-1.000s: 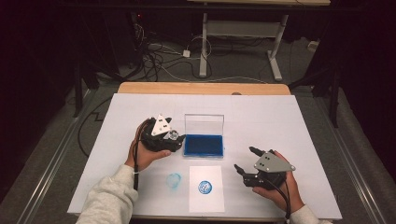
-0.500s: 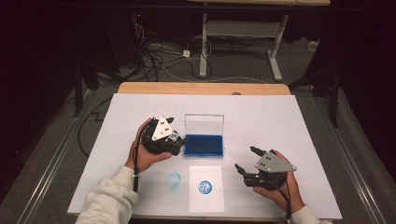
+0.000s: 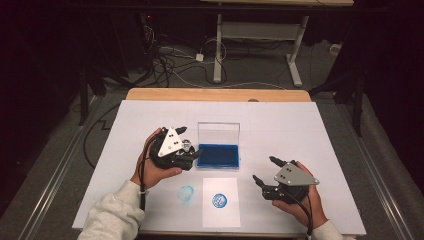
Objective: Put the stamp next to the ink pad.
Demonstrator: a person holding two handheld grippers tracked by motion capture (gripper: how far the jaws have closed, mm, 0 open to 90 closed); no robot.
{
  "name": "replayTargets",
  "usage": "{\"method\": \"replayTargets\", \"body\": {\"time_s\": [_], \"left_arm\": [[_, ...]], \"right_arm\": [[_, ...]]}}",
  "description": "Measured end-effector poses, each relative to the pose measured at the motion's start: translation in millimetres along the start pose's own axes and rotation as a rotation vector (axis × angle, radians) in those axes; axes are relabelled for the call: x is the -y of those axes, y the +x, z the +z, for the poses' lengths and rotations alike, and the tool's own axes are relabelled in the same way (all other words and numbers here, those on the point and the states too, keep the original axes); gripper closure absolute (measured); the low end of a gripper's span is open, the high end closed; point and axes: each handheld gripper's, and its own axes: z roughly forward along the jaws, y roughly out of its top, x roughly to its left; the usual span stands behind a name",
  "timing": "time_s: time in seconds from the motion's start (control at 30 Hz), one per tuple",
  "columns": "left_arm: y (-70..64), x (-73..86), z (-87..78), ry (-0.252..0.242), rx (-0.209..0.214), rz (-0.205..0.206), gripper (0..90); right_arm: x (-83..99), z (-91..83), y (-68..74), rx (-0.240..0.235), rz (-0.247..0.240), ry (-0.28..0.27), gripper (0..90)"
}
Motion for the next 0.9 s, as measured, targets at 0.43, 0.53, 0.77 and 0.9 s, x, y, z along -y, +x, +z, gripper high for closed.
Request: {"method": "replayTargets", "body": {"time_s": [0.43,0.53,0.77,0.9], "left_arm": [[-9.7,-0.1,-16.1,-0.03,0.011,0.04,16.8],[-11.5,1.4,-20.2,-0.032,0.008,0.052,16.8],[-12.6,7.0,-29.4,-0.038,-0.015,0.061,16.8],[-13.4,11.9,-35.6,-0.043,-0.016,0.057,16.8]], "right_arm": [[7.4,-12.2,-4.5,0.02,0.019,-0.002,24.5],[7.3,-13.2,-3.9,0.022,0.015,-0.003,24.5],[8.5,-16.3,-4.1,0.039,0.015,-0.002,24.2],[10.0,-18.4,-5.4,0.056,0.007,-0.003,24.1]]}}
